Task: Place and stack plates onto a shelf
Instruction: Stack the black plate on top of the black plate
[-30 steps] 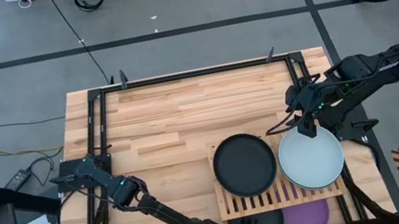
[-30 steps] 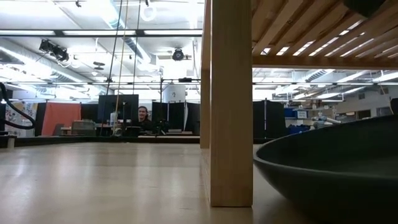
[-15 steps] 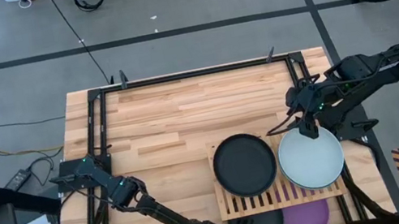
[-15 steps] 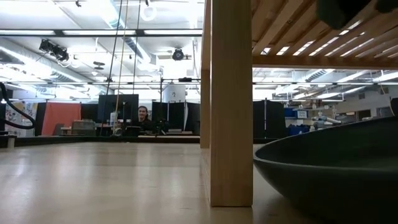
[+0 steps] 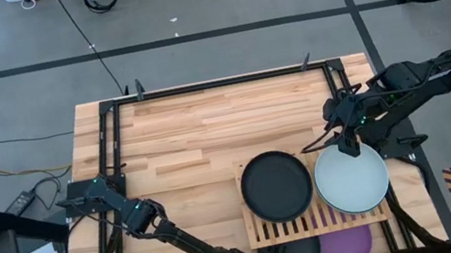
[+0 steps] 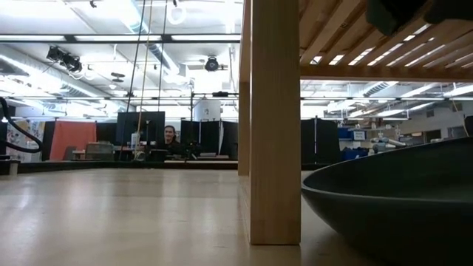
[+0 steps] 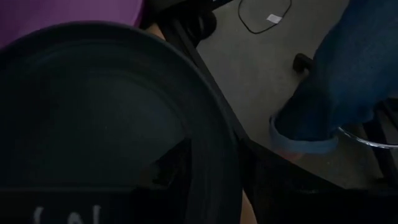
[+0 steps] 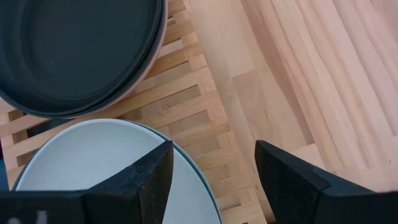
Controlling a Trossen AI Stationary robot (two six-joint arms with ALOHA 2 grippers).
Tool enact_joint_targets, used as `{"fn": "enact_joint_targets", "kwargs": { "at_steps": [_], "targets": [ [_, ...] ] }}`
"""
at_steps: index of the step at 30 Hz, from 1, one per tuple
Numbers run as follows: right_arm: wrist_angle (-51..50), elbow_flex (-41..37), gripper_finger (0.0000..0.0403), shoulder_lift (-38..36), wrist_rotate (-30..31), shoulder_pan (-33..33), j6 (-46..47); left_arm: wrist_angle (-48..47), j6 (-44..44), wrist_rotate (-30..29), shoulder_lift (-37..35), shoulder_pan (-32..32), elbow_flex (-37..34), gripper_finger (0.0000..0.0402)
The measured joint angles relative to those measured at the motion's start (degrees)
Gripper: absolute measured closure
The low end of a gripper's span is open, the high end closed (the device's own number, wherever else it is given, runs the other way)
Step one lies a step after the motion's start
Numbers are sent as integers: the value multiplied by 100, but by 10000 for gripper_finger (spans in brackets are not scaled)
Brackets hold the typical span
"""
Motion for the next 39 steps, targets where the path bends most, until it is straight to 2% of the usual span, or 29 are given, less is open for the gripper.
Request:
{"fn": "enact_joint_targets", "kwargs": {
  "at_steps": [9,18,23,30,39],
  "targets": [
    [0,-1,171,2,-2,0,0,-80,-2,0,0,0,4,265],
    [-2,0,171,0,-2,1,0,-143,-8,94,1,0,-4,349],
    [0,1,171,1,-3,-1,0,-146,-2,301,2,0,-7,379],
    [0,0,171,1,-3,1,0,-131,4,299,4,0,-9,385],
    [0,0,171,2,-4,1,0,-274,18,-152,-4,-3,205,385]
  ]
}}
